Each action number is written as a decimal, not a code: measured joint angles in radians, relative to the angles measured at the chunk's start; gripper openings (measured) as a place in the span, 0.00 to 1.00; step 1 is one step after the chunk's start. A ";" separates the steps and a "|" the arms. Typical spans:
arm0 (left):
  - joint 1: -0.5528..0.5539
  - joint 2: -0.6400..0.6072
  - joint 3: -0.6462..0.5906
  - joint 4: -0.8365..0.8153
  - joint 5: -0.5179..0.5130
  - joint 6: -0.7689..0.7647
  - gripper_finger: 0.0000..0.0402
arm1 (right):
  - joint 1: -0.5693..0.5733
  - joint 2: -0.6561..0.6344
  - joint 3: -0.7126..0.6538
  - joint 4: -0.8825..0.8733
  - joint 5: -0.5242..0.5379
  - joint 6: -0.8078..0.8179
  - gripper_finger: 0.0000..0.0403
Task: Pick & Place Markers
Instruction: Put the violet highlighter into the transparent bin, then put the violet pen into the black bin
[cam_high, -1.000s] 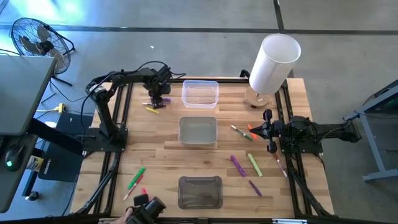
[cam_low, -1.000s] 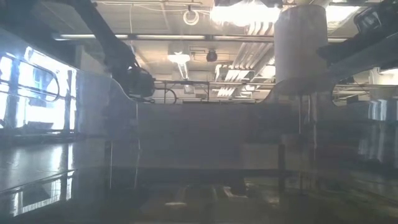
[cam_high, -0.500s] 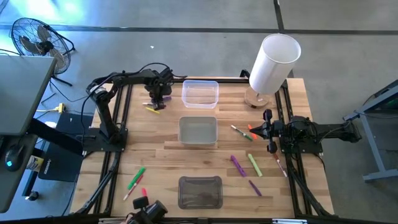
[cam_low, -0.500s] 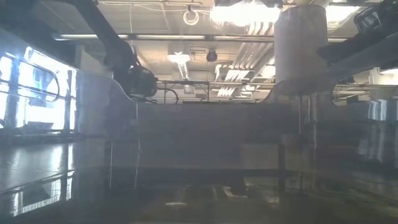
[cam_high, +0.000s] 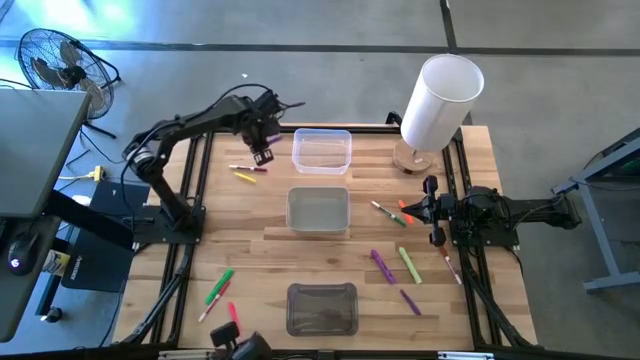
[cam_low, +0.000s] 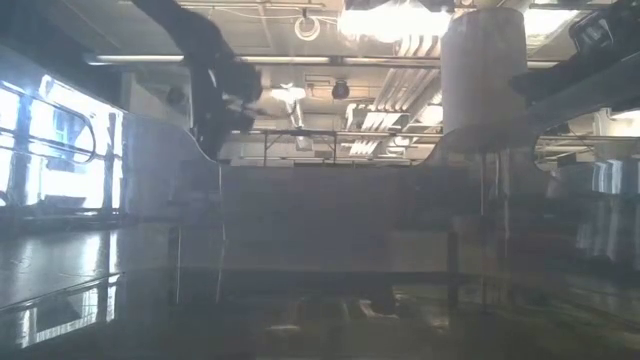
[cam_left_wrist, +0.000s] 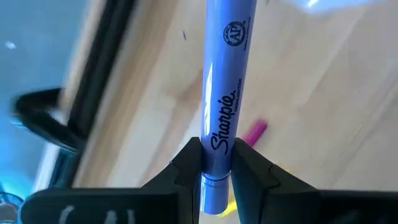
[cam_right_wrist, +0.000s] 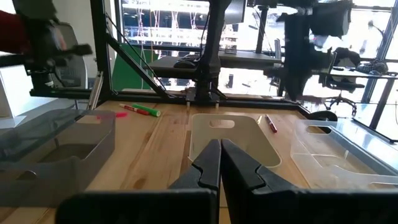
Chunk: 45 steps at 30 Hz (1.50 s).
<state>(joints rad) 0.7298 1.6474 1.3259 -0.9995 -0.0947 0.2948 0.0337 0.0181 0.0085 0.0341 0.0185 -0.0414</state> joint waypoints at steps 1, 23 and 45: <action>-0.013 -0.009 0.014 -0.022 0.001 -0.024 0.13 | 0.000 0.000 0.000 0.000 0.000 0.000 0.00; -0.252 0.290 0.488 0.026 0.029 -0.197 0.13 | 0.000 0.000 0.000 0.000 0.000 0.000 0.00; -0.239 0.487 0.587 -0.059 0.006 -0.207 0.54 | 0.000 0.000 0.000 0.000 0.000 0.000 0.00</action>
<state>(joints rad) 0.4904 2.1342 1.9125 -1.0586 -0.0892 0.0879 0.0336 0.0185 0.0084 0.0341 0.0185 -0.0414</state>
